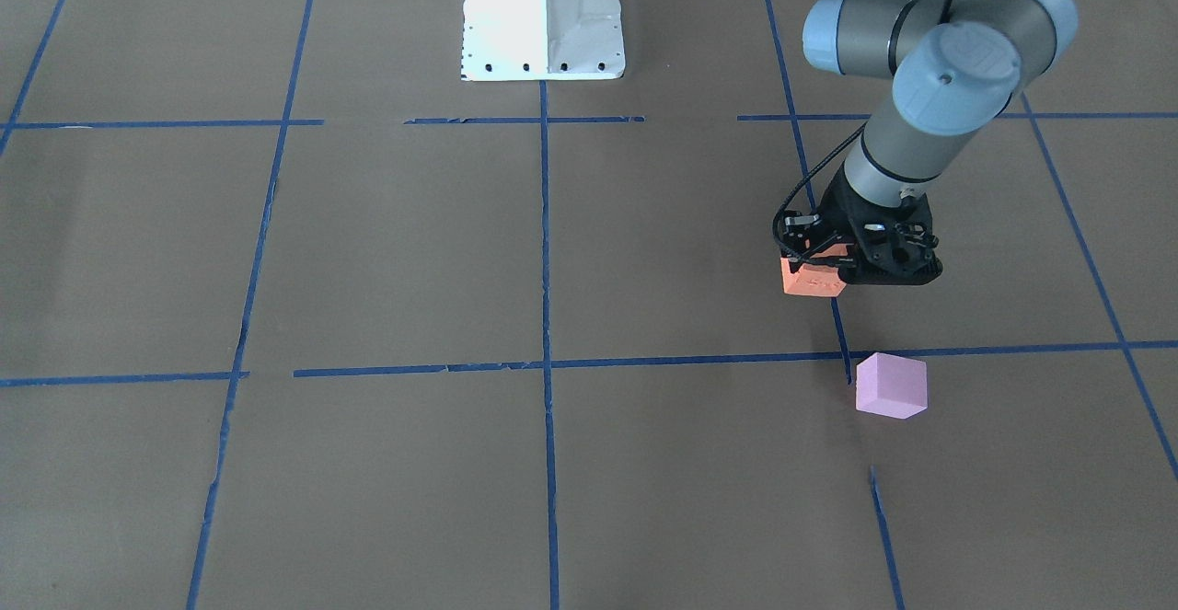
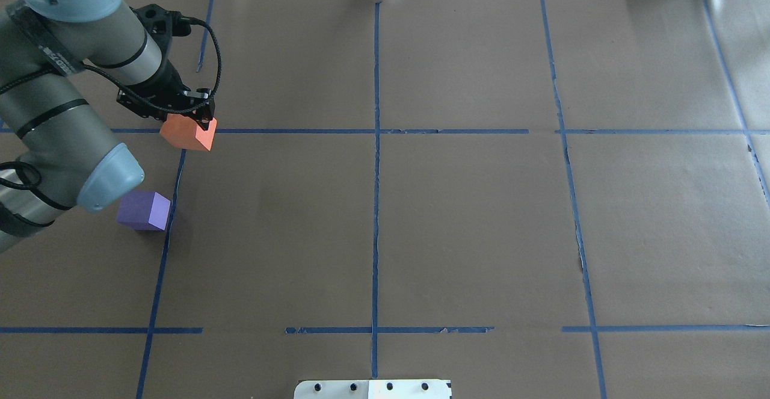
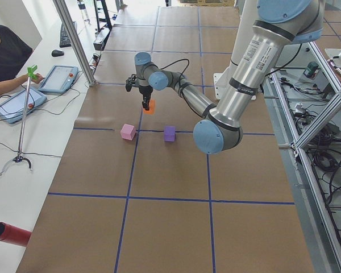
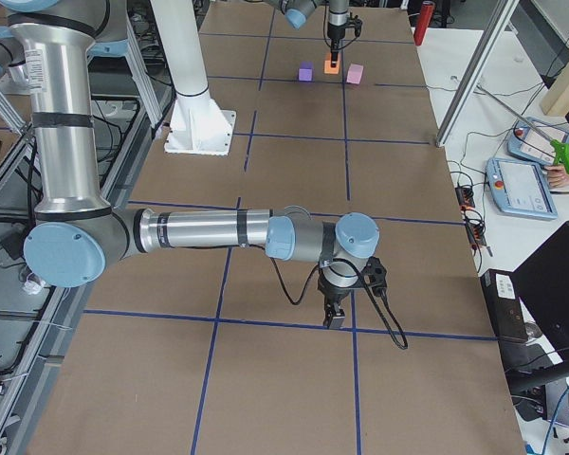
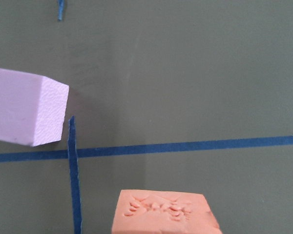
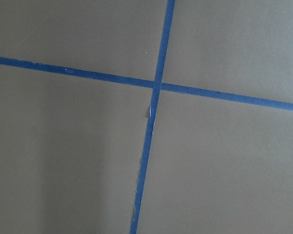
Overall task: Arrange blocks in a line
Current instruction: 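Lift the orange cube and carry it toward the pink cube, then lower the orange cube between the pink and purple cubes, then release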
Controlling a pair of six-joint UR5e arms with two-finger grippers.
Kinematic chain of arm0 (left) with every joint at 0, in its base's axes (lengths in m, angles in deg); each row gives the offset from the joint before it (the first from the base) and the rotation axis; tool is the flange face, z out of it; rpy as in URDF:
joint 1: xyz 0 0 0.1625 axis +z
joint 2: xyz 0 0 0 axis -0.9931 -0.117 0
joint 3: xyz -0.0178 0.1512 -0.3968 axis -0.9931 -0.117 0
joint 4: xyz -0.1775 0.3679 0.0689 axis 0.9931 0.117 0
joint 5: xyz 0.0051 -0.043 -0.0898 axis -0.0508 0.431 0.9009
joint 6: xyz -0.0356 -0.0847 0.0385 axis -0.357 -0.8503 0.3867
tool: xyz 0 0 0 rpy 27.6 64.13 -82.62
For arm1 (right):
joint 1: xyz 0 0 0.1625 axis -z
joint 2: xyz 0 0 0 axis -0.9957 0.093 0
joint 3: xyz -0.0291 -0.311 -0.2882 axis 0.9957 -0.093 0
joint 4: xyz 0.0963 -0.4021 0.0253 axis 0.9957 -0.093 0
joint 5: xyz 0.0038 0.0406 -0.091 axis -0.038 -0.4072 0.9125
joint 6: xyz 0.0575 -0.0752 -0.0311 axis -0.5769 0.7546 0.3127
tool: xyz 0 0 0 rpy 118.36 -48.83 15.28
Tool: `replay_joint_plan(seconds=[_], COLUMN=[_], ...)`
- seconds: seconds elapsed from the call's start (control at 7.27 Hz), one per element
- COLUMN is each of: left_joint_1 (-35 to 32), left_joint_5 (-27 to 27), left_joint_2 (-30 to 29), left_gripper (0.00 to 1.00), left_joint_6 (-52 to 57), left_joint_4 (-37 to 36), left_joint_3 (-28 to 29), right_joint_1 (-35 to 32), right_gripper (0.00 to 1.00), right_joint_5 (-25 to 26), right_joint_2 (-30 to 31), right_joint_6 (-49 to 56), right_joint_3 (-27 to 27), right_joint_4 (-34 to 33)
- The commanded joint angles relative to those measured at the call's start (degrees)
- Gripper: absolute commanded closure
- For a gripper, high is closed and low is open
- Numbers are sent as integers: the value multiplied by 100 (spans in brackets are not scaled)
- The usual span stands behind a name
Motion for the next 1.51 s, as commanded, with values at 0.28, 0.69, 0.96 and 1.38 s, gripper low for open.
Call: replay_joint_plan(seconds=[0.28,0.69,0.96,1.38], left_joint_1=[-648,-579,-570,-535], left_joint_5=[78,639,650,746], left_joint_2=[607,608,555,441], left_gripper=[95,96,96,96], left_joint_6=[1632,1545,1466,1291], left_joint_4=[-771,-96,535,688], left_joint_3=[-380,593,1156,1475], right_joint_1=[0,0,0,0], right_gripper=[0,0,0,0], right_joint_5=[0,0,0,0], right_joint_2=[0,0,0,0], right_joint_6=[1,-8,-8,-8], right_joint_3=[-2,-2,-2,-2], right_joint_4=[-2,-2,-2,-2])
